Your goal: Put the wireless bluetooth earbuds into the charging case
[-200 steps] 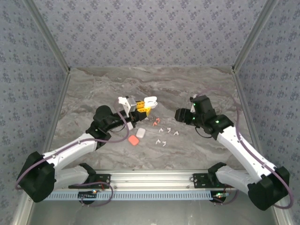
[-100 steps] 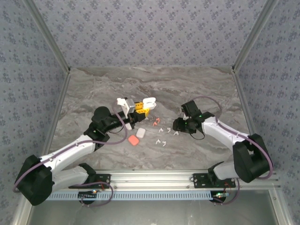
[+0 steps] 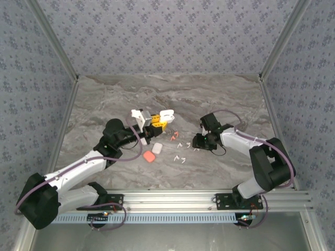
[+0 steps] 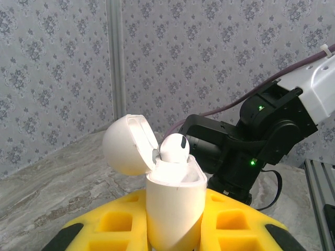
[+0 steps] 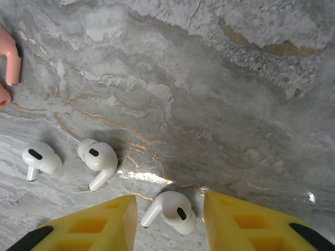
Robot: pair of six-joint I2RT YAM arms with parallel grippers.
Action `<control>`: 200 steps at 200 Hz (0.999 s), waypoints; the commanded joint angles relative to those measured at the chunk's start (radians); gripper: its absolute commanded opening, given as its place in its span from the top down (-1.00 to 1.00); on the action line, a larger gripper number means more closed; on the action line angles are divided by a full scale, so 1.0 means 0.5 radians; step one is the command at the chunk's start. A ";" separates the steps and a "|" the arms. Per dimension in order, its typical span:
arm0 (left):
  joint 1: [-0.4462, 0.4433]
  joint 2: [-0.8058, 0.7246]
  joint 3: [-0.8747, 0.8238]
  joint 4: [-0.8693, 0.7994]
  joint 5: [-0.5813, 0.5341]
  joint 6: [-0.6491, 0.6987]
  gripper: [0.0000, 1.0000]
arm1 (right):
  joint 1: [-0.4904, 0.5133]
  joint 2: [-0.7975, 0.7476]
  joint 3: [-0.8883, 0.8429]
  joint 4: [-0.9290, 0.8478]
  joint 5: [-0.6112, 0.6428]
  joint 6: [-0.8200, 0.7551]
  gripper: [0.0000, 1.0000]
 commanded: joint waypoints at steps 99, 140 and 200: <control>-0.012 -0.042 0.011 0.014 -0.027 0.035 1.00 | -0.008 0.079 -0.075 0.073 -0.058 -0.014 0.34; -0.013 -0.038 0.014 0.009 -0.026 0.034 1.00 | -0.005 0.099 -0.065 0.106 -0.058 -0.037 0.44; -0.013 -0.034 0.020 -0.006 -0.027 0.039 1.00 | 0.052 -0.055 -0.066 0.172 0.027 -0.138 0.61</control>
